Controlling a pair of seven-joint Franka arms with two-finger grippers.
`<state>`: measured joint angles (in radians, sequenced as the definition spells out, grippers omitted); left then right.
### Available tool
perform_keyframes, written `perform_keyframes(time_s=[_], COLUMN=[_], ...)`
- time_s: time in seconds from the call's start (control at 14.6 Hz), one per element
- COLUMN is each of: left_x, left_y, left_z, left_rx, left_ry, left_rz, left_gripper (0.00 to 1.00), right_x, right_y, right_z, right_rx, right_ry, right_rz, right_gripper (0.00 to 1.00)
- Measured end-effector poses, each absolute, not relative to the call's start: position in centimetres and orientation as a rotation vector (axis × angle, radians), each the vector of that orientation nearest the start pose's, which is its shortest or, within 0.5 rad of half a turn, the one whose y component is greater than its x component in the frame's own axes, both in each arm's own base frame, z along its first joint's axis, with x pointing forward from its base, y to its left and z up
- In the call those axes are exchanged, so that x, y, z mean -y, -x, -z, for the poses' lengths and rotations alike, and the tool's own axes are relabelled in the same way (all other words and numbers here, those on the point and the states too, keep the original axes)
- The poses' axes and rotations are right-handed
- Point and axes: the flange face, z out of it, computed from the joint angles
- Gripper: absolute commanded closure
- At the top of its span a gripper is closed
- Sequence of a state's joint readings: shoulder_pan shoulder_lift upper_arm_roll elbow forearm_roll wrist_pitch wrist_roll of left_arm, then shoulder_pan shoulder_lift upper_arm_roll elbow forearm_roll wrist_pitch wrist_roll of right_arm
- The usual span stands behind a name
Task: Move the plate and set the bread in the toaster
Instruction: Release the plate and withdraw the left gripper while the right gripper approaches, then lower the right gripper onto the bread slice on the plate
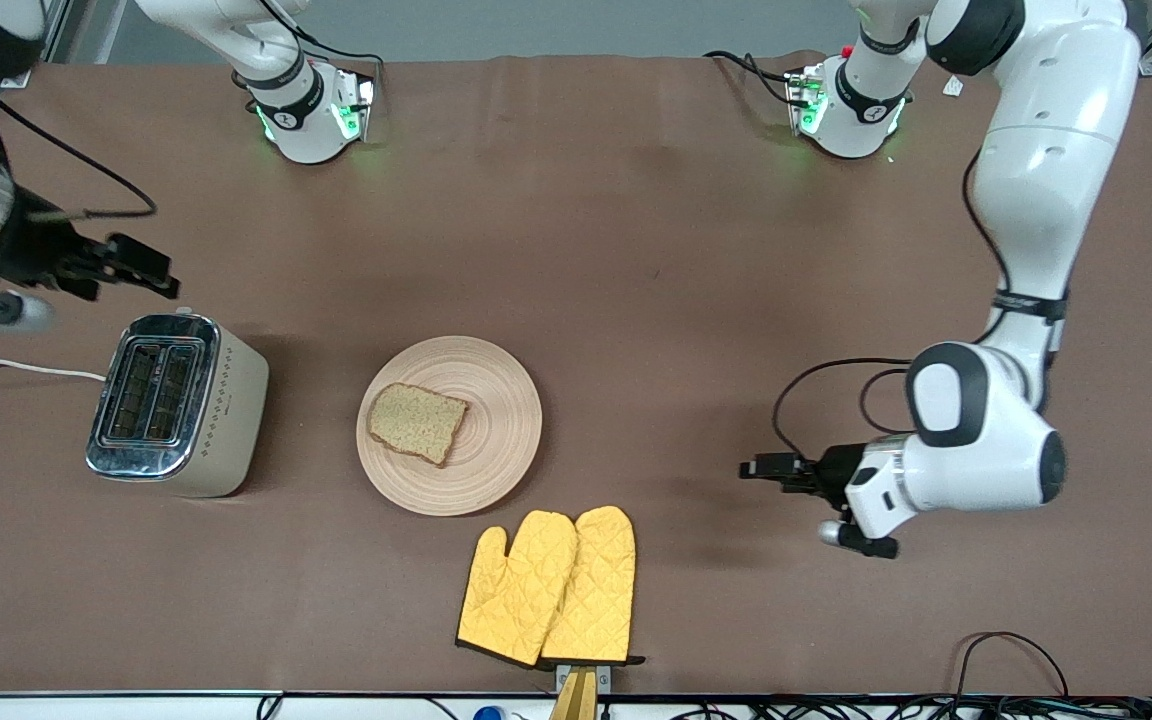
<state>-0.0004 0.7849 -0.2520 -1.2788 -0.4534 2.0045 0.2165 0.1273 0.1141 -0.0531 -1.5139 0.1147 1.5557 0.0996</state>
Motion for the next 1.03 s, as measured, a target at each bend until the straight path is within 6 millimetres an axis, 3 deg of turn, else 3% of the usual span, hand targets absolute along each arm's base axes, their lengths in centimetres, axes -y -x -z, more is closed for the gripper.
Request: perform_keyframes(time_s=[0.34, 0.68, 1.03], left_x=[11.4, 5.7, 4.9], left_y=[-71.4, -68.0, -63.9], left_z=[-39.9, -49.7, -56.8], left_rx=[0.350, 0.370, 0.343], left_ry=[-2.800, -2.968, -3.081], left_rz=[0.062, 0.084, 0.048], left_gripper=[0.00, 0.00, 0.00], right_x=[-9.6, -15.4, -17.7], right_y=[-60.5, -61.6, -60.7], right_z=[-49.8, -42.7, -34.8], right_rx=[-0.098, -0.129, -0.138], right_ry=[3.044, 3.058, 3.069], right_rz=[-0.185, -0.154, -0.116], right_gripper=[0.00, 0.00, 0.00])
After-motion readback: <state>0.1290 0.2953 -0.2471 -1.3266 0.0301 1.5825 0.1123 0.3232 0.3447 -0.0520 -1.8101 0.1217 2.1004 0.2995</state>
